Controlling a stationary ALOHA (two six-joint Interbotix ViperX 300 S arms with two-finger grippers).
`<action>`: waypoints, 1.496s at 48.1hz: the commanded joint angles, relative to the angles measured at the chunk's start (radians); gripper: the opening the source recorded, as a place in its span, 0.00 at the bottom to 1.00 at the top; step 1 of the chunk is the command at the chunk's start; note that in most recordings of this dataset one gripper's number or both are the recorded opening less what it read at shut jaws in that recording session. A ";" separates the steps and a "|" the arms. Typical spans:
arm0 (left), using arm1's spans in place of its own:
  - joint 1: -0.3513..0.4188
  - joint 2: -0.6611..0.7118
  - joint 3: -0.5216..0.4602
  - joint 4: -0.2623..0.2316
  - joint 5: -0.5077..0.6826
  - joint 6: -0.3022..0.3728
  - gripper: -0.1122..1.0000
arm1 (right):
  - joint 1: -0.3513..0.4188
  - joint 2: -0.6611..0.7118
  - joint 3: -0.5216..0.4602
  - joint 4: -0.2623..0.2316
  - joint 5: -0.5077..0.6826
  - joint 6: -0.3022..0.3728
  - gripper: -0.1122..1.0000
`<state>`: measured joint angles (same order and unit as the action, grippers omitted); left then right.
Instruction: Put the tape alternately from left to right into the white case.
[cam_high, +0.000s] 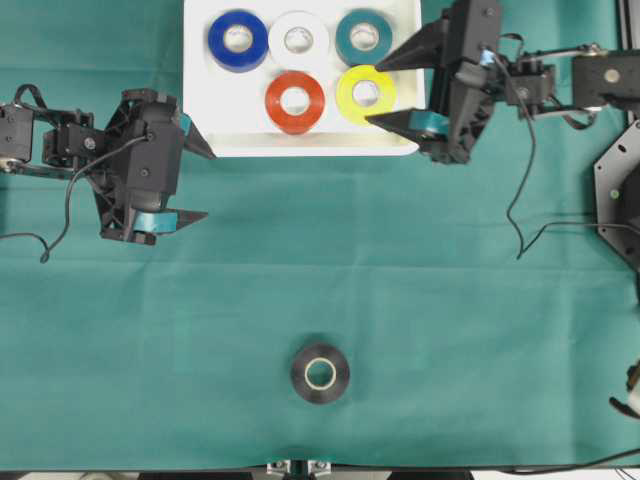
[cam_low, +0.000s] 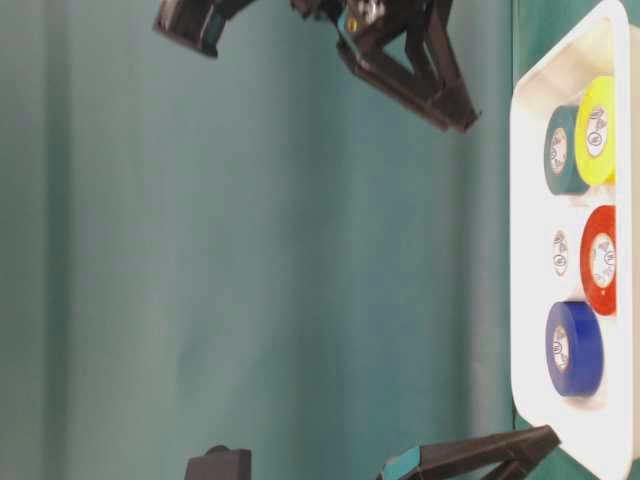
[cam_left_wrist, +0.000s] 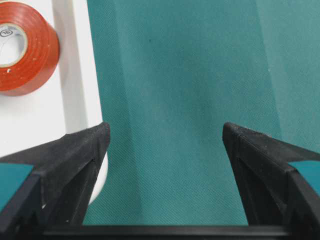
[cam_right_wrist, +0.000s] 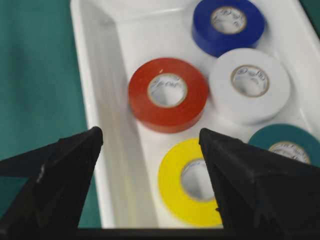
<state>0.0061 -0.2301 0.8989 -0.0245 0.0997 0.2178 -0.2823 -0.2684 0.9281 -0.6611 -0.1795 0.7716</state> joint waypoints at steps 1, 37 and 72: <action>-0.002 -0.009 -0.021 -0.003 -0.006 -0.002 0.76 | 0.014 -0.041 0.021 -0.002 -0.032 -0.002 0.86; -0.017 -0.008 -0.041 -0.005 -0.008 -0.026 0.76 | 0.048 -0.126 0.140 -0.003 -0.106 -0.003 0.86; -0.213 0.164 -0.210 -0.005 0.000 -0.422 0.76 | 0.046 -0.123 0.161 -0.015 -0.100 -0.005 0.86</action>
<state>-0.1871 -0.1043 0.7547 -0.0276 0.0982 -0.2056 -0.2362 -0.3881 1.0953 -0.6734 -0.2761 0.7685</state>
